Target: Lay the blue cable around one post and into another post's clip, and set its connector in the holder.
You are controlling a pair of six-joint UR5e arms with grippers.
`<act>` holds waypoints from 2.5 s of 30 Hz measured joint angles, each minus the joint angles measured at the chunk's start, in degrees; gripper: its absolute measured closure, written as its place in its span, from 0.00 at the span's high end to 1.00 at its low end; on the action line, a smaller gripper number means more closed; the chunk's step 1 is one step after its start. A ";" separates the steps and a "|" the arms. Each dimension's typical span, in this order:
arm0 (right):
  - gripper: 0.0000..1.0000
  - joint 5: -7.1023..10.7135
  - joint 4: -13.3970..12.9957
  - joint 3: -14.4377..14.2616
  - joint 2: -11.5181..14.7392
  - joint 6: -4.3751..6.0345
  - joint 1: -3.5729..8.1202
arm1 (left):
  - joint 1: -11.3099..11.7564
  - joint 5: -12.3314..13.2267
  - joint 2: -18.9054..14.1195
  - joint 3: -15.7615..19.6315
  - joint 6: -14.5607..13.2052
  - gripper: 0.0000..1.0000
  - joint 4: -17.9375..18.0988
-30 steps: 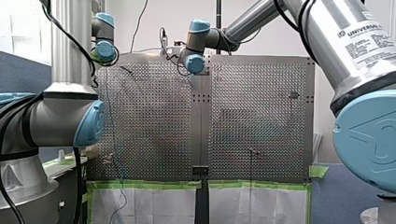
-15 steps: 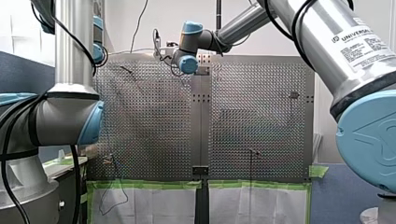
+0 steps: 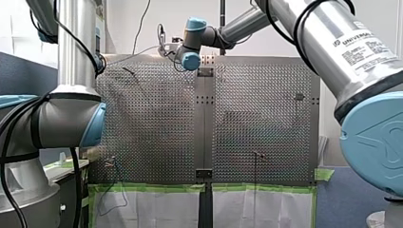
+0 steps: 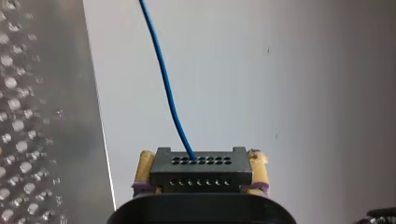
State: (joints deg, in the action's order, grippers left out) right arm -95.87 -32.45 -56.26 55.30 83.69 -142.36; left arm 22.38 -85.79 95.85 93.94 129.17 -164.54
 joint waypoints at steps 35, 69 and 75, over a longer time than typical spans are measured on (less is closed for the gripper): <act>0.00 -12.82 1.44 -8.64 -2.14 4.19 4.22 | -4.86 2.97 3.70 1.73 -1.80 1.00 -0.96; 0.00 -28.56 -17.26 -27.34 -2.32 19.22 12.30 | -7.19 2.30 3.67 1.76 -1.43 1.00 -1.94; 0.00 -31.38 -20.14 -30.23 -2.34 21.16 13.12 | -7.24 2.01 3.67 1.77 -1.41 1.00 -2.12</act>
State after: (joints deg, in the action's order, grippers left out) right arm -127.25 -52.59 -86.50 52.97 104.85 -129.24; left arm 15.14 -83.78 99.52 95.71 127.75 -166.66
